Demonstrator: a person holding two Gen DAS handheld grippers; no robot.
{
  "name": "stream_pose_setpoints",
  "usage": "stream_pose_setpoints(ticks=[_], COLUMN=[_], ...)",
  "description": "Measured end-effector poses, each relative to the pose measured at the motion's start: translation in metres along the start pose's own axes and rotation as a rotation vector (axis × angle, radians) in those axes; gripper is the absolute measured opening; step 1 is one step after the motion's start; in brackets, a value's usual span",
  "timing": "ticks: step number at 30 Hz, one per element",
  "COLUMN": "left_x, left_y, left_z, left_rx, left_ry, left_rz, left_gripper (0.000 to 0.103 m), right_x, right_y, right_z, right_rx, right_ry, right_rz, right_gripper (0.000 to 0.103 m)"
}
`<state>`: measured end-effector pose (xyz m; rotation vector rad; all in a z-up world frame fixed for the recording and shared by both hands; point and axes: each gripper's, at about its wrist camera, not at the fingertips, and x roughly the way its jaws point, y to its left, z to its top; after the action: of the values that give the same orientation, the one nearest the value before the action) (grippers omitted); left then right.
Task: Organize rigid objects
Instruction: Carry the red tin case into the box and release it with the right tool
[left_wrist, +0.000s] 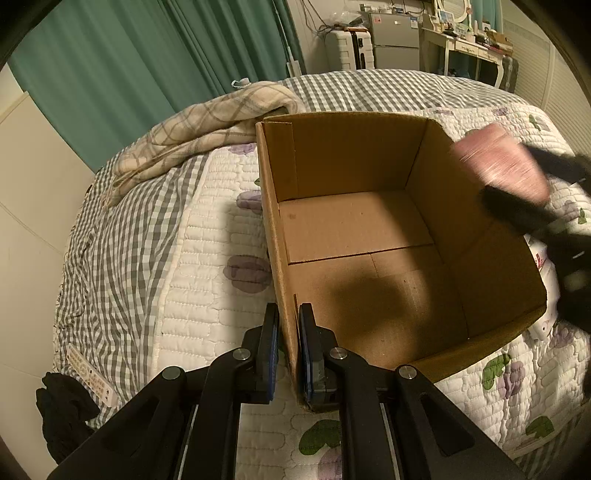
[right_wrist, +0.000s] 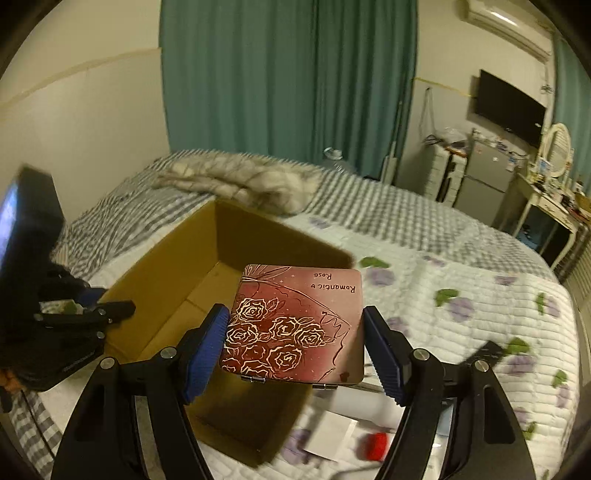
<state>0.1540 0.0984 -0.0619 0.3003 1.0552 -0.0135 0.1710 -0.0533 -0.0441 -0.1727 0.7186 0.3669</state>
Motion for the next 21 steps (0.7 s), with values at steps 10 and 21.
stream_pose_setpoints(ticks=[10, 21], left_x=[-0.001, -0.001], left_y=[0.000, -0.001], left_z=[-0.001, 0.002], left_rx=[-0.003, -0.002], left_ry=[0.001, 0.009], left_rz=[-0.003, 0.000], left_gripper=[0.011, 0.011], right_x=[0.043, -0.009], right_y=[0.017, 0.010], right_z=[-0.021, -0.003], right_rx=[-0.026, -0.017], right_ry=[0.081, -0.048], right_rz=[0.010, 0.016], right_gripper=[0.072, 0.099])
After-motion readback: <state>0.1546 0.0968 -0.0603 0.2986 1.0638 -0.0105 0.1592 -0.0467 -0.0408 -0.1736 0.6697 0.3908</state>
